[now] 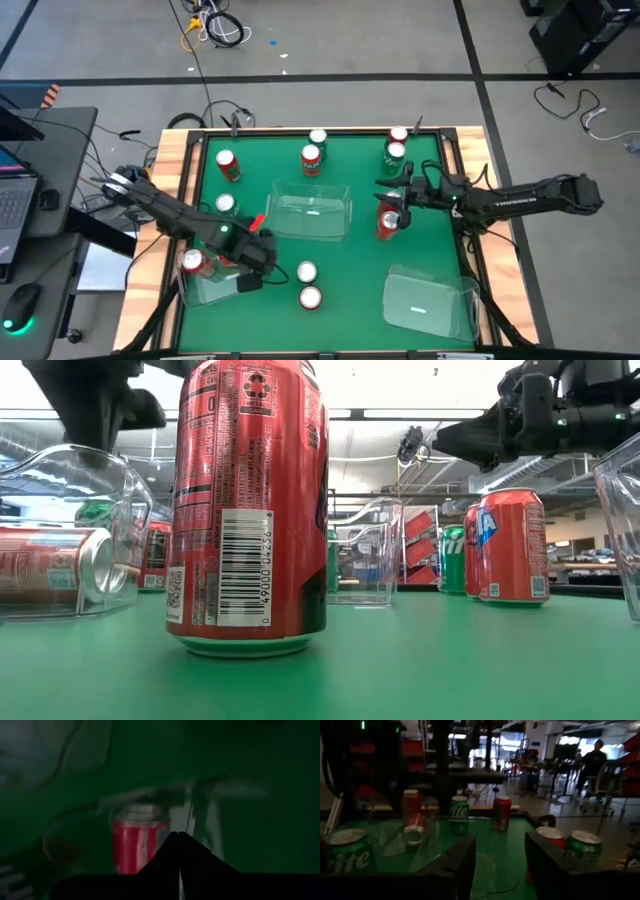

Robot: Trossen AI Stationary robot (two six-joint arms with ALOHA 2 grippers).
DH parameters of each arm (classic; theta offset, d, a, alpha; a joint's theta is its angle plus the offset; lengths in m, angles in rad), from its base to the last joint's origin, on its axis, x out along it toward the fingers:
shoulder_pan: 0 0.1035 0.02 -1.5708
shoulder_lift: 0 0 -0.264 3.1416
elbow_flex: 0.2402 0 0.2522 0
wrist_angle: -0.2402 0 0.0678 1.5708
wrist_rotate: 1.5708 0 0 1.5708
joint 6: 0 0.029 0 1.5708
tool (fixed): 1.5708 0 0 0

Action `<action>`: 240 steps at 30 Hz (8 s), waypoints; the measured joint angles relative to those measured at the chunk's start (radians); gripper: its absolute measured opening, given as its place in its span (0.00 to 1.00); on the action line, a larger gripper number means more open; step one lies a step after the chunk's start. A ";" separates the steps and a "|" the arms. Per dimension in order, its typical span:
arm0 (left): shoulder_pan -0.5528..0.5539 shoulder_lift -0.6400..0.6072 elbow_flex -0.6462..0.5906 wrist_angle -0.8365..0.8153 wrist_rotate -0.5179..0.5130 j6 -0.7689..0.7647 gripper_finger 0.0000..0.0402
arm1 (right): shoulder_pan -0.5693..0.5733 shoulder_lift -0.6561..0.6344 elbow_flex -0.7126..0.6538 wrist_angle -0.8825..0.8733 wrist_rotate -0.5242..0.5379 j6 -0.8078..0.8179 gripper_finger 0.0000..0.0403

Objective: Sort soda cans
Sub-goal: Put the bottom left red soda can into the bottom left transparent bin

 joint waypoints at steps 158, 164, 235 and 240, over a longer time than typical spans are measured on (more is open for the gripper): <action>-0.029 0.017 -0.247 0.162 0.259 -0.044 0.68 | 0.429 1.043 1.350 -1.015 -0.082 0.115 0.73; -0.029 0.015 -0.276 0.171 0.273 -0.057 0.69 | 0.429 1.043 1.350 -1.016 -0.082 0.111 0.73; -0.044 0.023 -0.026 -0.240 0.035 -0.014 0.33 | 0.438 1.043 1.350 -1.047 -0.045 0.062 0.73; -0.047 0.022 -0.019 -0.258 0.187 -0.171 0.25 | 0.438 1.043 1.350 -1.048 -0.045 0.063 0.73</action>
